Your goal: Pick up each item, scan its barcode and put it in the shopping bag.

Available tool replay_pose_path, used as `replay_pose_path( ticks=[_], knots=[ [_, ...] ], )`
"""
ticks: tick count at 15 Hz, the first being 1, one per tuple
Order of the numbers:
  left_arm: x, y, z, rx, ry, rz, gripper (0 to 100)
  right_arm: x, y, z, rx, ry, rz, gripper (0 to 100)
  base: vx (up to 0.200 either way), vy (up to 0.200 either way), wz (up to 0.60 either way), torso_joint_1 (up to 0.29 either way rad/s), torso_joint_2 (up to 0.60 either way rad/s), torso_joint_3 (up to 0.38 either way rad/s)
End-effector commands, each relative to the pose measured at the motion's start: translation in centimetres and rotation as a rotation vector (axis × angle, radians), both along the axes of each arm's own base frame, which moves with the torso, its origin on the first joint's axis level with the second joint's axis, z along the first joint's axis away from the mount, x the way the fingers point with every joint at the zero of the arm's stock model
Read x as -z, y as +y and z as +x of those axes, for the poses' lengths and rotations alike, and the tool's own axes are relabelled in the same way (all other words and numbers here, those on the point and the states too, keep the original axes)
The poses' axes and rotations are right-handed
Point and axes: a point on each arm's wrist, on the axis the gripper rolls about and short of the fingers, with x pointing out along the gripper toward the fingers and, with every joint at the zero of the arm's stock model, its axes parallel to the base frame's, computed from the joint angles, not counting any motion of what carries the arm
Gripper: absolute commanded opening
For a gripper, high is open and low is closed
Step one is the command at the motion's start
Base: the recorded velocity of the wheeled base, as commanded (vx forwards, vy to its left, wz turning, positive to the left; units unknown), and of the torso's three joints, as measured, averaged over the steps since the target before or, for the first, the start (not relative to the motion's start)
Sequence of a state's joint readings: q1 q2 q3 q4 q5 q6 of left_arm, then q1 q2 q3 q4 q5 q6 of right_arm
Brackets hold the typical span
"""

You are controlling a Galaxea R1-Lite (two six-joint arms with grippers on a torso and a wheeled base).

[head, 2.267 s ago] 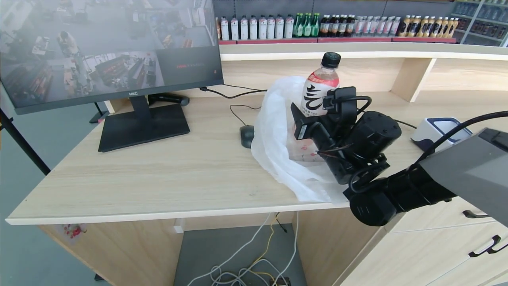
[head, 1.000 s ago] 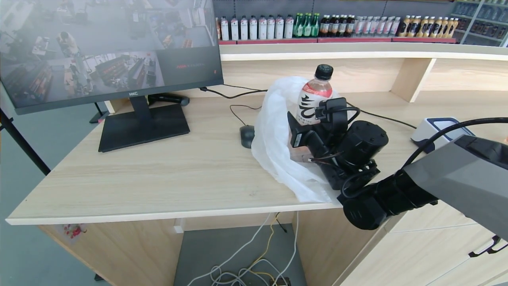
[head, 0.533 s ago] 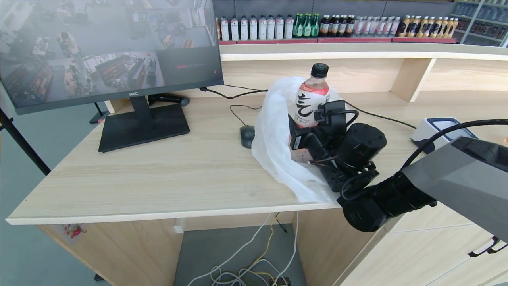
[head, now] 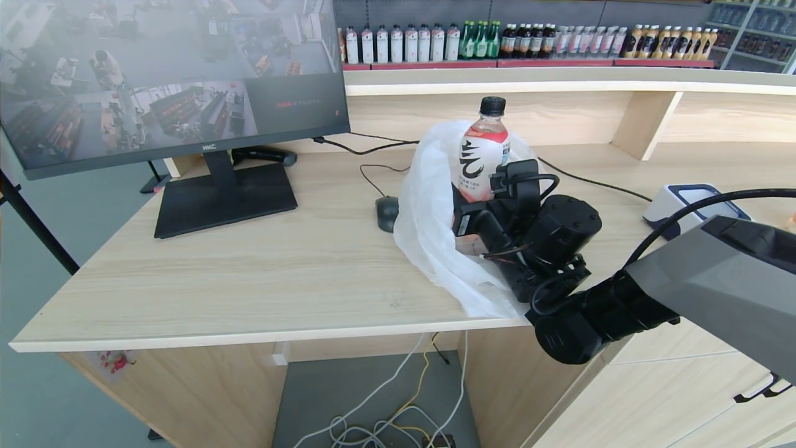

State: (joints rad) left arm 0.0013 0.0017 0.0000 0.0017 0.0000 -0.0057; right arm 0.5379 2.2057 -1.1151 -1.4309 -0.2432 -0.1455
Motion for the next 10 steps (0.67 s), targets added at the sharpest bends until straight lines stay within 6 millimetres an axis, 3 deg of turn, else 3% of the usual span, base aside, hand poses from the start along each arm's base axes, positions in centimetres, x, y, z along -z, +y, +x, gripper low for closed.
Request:
replay_pose_path(
  ticks=[1,4,5,10],
  knots=[
    [0.0,0.0,0.0,0.0,0.0,0.0,100,0.1,0.0,0.0,-0.001,0.002,0.004,0,0.0,0.0,0.0,0.0,0.0,0.0],
    [0.0,0.0,0.0,0.0,0.0,-0.002,100,-0.5,-0.1,-0.2,-0.003,-0.007,0.015,0,0.0,0.0,0.0,0.0,0.0,0.0],
    [0.0,0.0,0.0,0.001,0.0,-0.002,100,-0.7,-0.1,-0.3,-0.005,-0.012,0.02,100,0.0,0.0,0.0,0.0,0.0,0.0],
    [0.0,0.0,0.0,0.0,0.0,0.0,100,-2.9,-0.6,-2.1,-0.026,-0.032,0.081,100,0.0,0.0,0.0,0.0,0.0,0.0]
  ],
)
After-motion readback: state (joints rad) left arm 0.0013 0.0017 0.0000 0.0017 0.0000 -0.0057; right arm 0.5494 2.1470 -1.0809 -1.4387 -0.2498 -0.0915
